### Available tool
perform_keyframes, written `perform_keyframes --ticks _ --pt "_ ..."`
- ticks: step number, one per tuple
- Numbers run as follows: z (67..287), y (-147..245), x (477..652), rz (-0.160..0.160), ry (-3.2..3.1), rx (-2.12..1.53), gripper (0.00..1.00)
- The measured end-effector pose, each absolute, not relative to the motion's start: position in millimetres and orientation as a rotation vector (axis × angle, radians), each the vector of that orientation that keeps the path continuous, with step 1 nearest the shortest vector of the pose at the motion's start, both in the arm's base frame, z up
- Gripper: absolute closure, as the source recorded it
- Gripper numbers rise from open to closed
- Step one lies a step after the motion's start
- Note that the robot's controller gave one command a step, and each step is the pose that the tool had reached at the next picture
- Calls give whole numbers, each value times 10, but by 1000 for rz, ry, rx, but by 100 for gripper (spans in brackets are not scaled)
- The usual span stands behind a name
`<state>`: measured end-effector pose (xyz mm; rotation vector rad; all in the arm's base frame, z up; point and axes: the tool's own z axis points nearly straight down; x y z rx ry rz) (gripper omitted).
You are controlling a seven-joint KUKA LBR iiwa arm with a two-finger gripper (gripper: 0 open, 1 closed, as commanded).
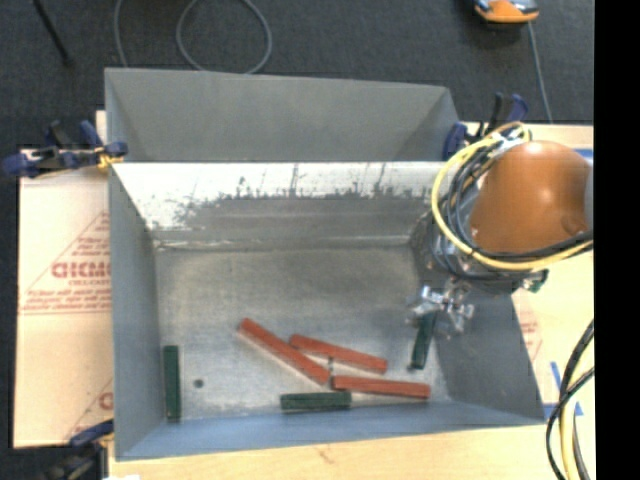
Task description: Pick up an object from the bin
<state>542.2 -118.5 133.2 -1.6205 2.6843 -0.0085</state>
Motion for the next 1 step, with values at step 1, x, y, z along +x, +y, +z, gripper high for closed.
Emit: perform_keyframes --ticks 1 --pt "1599 -1194 5438 -6 2689 -1615 100"
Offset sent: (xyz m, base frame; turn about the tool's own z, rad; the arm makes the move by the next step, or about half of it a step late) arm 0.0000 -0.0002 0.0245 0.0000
